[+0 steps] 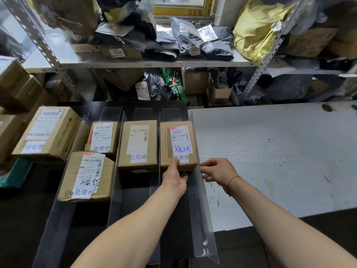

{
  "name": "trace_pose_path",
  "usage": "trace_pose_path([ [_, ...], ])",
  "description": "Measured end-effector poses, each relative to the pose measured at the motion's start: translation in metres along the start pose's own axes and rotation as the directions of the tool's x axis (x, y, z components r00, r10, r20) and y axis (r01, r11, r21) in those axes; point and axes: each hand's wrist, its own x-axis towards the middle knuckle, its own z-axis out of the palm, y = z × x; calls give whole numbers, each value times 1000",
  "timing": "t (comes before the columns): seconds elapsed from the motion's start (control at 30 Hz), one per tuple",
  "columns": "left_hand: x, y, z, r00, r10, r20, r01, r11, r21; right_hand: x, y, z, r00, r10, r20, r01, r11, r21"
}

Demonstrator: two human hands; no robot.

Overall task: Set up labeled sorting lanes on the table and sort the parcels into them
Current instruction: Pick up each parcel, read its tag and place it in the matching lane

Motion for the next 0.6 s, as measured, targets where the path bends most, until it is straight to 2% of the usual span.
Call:
trace_pose_path([
  [0.2, -11, 7, 1, 1000, -15, -20, 18, 993, 120, -4, -3, 1, 1000, -13, -8, 12, 999, -36],
  [0.4, -52, 24, 1, 999, -43, -19, 47, 928, 370, -20, -3, 4, 994, -102, -38, 91, 971, -221],
  [0.47, -69, 35, 1, 1000, -17, 3, 14, 881, 472, -26, -9, 4, 987, -145, -69, 121, 955, -269],
  [0.6, -96, 66, 0, 986, 140, 85, -162, 741, 652, -45, -40, 7, 949, -296, -110, 246, 912, -329],
])
